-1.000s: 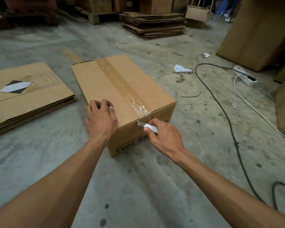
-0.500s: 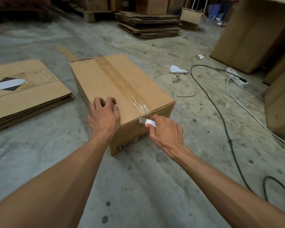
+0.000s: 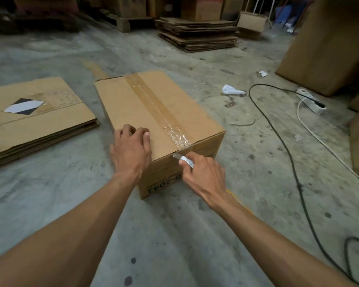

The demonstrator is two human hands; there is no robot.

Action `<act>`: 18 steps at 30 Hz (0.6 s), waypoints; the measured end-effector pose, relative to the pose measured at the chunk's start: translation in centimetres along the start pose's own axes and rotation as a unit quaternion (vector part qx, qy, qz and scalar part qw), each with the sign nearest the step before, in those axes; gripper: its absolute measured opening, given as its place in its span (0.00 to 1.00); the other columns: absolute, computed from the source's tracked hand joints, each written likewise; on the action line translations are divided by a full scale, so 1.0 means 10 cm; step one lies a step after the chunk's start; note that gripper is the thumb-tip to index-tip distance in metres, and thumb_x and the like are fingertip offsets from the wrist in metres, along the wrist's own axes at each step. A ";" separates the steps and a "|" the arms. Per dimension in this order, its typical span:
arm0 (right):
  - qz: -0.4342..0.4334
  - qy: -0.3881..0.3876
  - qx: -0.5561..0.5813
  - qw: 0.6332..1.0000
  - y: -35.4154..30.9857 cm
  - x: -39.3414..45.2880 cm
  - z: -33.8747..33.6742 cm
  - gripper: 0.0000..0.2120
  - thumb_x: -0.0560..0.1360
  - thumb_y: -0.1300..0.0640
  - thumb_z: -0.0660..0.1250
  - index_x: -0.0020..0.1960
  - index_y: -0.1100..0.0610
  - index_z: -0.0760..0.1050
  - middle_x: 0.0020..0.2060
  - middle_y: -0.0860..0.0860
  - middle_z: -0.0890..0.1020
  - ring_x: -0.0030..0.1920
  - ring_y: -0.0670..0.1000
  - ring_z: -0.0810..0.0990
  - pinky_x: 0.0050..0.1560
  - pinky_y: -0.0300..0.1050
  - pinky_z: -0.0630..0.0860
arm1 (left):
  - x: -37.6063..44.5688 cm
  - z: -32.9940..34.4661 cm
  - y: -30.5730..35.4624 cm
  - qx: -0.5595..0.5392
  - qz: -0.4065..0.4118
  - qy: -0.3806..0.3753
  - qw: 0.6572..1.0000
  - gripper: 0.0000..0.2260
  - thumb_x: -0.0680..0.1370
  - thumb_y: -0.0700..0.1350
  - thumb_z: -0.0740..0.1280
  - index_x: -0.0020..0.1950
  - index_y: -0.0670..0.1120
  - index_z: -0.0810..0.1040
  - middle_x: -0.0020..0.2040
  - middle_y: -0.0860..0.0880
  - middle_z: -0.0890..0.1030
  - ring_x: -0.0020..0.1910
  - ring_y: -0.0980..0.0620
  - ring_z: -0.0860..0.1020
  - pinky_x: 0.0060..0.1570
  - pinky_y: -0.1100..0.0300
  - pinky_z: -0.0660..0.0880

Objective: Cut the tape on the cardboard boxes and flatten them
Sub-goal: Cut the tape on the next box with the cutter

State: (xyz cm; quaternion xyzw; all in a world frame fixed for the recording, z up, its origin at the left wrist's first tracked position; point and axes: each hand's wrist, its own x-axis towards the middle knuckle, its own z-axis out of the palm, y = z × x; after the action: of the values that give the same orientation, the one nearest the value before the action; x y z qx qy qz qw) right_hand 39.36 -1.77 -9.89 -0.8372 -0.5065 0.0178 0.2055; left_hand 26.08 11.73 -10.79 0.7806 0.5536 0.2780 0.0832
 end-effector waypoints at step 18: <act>0.073 -0.036 0.210 0.974 0.03 0.13 0.05 0.14 0.75 0.43 0.66 0.55 0.49 0.80 0.48 0.53 0.85 0.51 0.59 0.81 0.48 0.49 0.76 | -0.30 0.00 -0.06 0.117 0.145 0.049 0.981 0.22 0.84 0.59 0.48 0.62 0.50 0.75 0.57 0.47 0.78 0.53 0.46 0.74 0.45 0.51 0.73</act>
State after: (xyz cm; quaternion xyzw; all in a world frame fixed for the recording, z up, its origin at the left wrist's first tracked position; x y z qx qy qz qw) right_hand 40.10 -0.64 -10.27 -0.8086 -0.4363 0.1691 0.3566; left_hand 24.84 9.28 -12.06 0.8423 0.4666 0.2586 -0.0771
